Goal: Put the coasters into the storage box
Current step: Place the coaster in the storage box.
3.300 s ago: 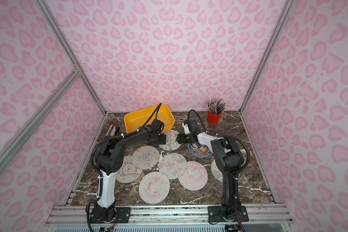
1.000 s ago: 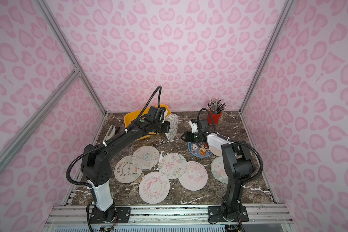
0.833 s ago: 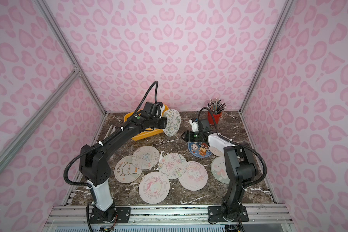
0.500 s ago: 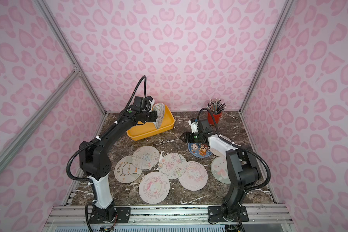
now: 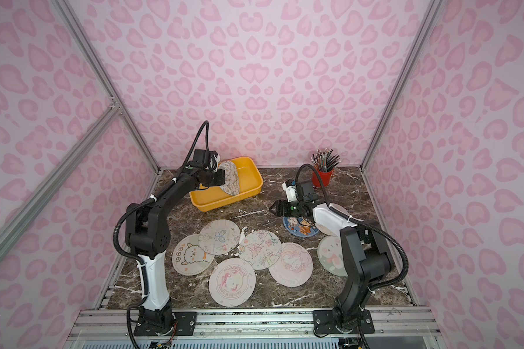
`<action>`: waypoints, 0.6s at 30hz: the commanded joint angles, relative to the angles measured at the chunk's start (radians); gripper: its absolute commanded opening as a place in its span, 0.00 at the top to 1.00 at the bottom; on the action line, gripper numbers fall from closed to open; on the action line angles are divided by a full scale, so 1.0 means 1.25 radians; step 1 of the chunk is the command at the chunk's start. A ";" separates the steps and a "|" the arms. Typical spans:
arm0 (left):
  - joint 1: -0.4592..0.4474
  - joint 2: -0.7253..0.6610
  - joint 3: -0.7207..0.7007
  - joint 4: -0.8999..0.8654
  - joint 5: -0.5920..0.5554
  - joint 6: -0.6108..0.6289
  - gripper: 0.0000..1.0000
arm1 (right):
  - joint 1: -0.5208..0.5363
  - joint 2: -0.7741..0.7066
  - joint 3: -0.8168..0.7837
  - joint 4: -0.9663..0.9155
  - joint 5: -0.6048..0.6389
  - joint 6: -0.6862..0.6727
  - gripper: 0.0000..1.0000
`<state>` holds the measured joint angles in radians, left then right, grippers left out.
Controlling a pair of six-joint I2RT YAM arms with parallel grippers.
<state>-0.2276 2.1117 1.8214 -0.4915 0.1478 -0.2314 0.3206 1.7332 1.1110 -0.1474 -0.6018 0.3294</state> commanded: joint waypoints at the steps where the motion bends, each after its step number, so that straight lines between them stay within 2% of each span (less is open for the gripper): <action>1: 0.013 0.020 -0.006 0.023 -0.039 0.029 0.98 | 0.004 -0.002 -0.004 -0.001 0.008 0.005 0.25; 8: 0.032 0.053 -0.013 0.010 -0.119 0.052 0.98 | 0.007 -0.011 -0.009 -0.006 0.016 0.008 0.25; 9: 0.033 0.054 -0.011 0.003 -0.132 0.054 0.95 | 0.008 -0.013 -0.009 -0.007 0.018 0.008 0.25; 10: 0.032 0.054 -0.009 -0.007 -0.154 0.055 0.84 | 0.007 -0.015 -0.009 -0.008 0.018 0.008 0.24; 12: 0.033 0.050 -0.008 -0.024 -0.190 0.056 0.54 | 0.009 -0.016 -0.012 -0.010 0.021 0.007 0.24; 13: 0.033 0.041 -0.017 -0.019 -0.207 0.054 0.42 | 0.010 -0.017 -0.013 -0.012 0.022 0.008 0.24; 16: 0.032 0.008 -0.052 0.003 -0.229 0.049 0.19 | 0.013 -0.018 -0.016 -0.017 0.027 0.007 0.24; 18: 0.031 -0.011 -0.063 0.008 -0.227 0.044 0.11 | 0.014 -0.018 -0.020 -0.022 0.032 0.008 0.24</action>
<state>-0.1879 2.1292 1.7554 -0.4999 -0.0937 -0.1799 0.3359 1.7126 1.0962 -0.1619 -0.5777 0.3332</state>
